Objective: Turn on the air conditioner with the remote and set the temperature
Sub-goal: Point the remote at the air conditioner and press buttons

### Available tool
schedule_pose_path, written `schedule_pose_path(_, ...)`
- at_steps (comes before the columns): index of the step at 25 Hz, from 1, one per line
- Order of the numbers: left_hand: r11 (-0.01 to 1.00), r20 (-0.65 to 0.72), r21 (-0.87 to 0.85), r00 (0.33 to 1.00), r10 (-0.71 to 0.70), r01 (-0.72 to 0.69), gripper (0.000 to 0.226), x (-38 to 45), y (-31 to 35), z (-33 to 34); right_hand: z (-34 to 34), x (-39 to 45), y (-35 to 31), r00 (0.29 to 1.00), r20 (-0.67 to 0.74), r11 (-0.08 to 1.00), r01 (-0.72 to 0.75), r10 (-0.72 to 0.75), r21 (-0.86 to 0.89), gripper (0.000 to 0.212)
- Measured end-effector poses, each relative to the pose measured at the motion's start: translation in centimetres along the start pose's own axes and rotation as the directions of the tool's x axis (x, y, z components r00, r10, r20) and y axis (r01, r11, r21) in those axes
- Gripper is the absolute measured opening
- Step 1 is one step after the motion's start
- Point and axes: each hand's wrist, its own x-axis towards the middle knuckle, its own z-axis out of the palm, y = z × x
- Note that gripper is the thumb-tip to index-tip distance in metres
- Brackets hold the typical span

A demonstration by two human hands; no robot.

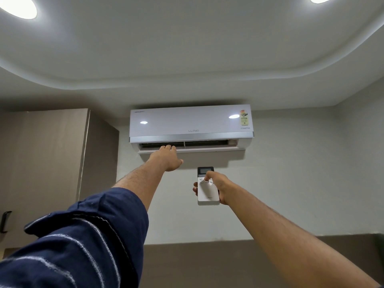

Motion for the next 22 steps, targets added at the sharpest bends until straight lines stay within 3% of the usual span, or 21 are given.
schedule_pose_path(22, 1.0, -0.005, 0.013, 1.0, -0.002, 0.002, 0.074, 0.1, -0.2, -0.4, 0.3, -0.7, -1.1, 1.0, 0.01, 0.998, -0.001, 0.0, 0.068, 0.053)
